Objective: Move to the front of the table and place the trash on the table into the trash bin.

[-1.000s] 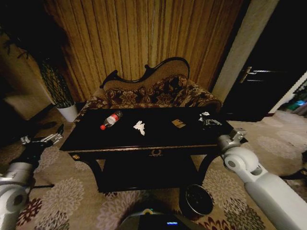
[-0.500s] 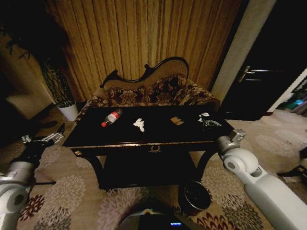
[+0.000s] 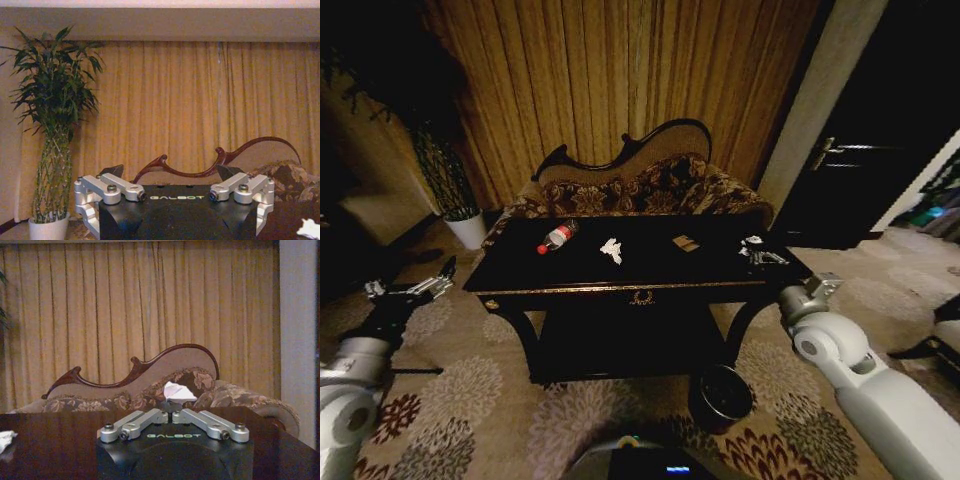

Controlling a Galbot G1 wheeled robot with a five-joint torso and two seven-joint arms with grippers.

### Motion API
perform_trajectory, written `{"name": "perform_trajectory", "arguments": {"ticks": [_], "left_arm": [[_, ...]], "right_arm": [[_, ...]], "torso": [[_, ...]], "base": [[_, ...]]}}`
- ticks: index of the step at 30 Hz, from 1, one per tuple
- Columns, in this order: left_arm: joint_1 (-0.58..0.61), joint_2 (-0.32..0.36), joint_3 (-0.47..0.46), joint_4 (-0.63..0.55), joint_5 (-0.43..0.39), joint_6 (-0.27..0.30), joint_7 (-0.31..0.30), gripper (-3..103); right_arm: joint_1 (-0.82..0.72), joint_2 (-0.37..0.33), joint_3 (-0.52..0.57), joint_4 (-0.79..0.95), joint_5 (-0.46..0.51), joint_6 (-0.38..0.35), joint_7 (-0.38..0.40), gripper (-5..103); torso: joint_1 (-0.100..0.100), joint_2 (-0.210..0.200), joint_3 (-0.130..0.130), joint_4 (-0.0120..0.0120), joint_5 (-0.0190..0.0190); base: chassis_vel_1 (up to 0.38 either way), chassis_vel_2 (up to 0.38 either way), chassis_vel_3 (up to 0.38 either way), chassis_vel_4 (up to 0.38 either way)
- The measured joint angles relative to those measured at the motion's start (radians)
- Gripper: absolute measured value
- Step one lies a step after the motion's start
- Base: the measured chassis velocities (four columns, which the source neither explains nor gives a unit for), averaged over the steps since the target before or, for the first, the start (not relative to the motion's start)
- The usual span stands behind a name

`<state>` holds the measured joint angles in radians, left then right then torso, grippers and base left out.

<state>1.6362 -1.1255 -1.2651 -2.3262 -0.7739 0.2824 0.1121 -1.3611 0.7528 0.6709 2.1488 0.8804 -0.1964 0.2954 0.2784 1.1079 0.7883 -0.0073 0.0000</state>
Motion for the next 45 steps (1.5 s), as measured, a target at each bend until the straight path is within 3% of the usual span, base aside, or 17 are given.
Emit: {"name": "perform_trajectory", "arguments": {"ticks": [10, 19, 32, 45], "left_arm": [[0.003, -0.004, -0.002, -0.004, 0.001, 0.000, 0.000, 100], [0.003, -0.015, 0.003, -0.003, 0.002, 0.000, 0.000, 100], [-0.001, -0.018, 0.004, 0.006, -0.003, -0.004, -0.001, 100], [0.003, -0.022, -0.020, 0.019, -0.026, -0.001, -0.005, 100]], "right_arm": [[-0.007, 0.015, -0.004, -0.004, -0.013, 0.007, 0.000, 0], [-0.005, 0.055, -0.049, -0.051, -0.046, 0.058, -0.005, 0], [-0.073, 0.169, -0.144, -0.256, -0.121, 0.051, -0.042, 0], [0.040, 0.242, -0.221, -0.546, -0.129, 0.022, -0.045, 0]], "torso": [[0.000, 0.000, 0.000, 0.0002, -0.0003], [0.000, 0.000, 0.000, 0.0001, -0.0001], [0.000, 0.000, 0.000, 0.0001, -0.0001], [0.000, 0.000, 0.000, 0.0003, -0.0001]], "base": [[0.151, -0.150, -0.156, 0.151], [0.071, -0.073, -0.079, 0.071], [0.000, 0.000, 0.000, 0.000], [0.000, 0.000, 0.000, 0.000]]}}
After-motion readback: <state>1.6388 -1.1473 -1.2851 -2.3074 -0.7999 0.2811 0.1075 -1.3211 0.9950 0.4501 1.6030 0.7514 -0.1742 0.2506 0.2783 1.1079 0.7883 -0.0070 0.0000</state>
